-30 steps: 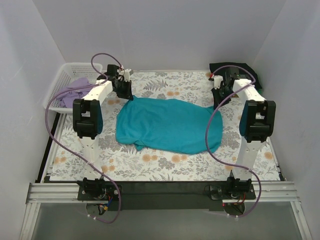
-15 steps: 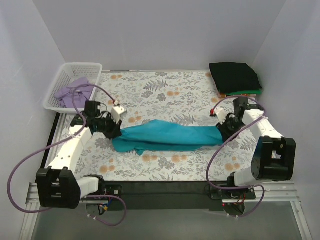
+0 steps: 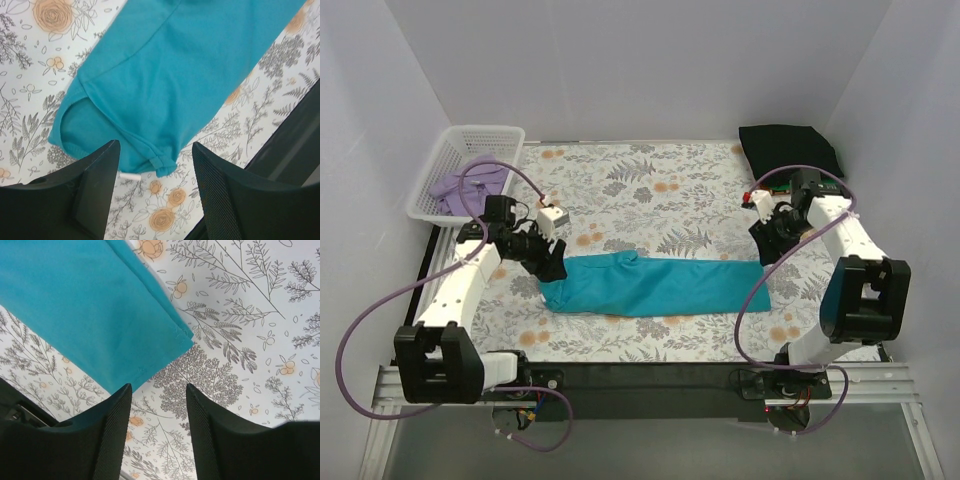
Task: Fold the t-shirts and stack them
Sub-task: Flatten the tshirt out
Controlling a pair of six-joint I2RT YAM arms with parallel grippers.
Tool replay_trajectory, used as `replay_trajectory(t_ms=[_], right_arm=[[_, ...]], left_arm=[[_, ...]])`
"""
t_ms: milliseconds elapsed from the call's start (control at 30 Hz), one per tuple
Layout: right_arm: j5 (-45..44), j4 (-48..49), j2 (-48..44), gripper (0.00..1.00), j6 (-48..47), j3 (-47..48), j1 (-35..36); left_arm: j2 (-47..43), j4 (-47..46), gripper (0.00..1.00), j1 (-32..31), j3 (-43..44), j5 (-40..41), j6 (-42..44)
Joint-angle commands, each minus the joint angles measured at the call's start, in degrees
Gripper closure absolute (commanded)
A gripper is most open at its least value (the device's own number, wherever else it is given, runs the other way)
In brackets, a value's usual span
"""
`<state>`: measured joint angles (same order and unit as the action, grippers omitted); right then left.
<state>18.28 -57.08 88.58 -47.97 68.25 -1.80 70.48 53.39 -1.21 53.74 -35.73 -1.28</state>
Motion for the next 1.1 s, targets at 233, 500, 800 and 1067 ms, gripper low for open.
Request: replay_trajectory(t_ms=[233,500,800,1067], right_arm=[[3.8,-0.7,12.2,0.52,11.6,8.6,-0.5],[3.4,-1.0,17.0,0.53,10.9,9.4,-0.9],[3.0,-1.6,17.6,0.66,9.3,7.2,-1.0],[3.7,-3.3,16.3,0.99,7.8,9.1,-1.0]], left_arm=[[5.7,-4.0,0.42,0.3,4.2,-4.0,-10.1],[5.8,-5.6,0.42,0.3,2.7,-2.3,-10.7],[7.8,-7.2,0.42,0.3,2.3,-1.5,-12.4],[8.4,-6.4,0.42,0.3,4.5,-1.5,-12.6]])
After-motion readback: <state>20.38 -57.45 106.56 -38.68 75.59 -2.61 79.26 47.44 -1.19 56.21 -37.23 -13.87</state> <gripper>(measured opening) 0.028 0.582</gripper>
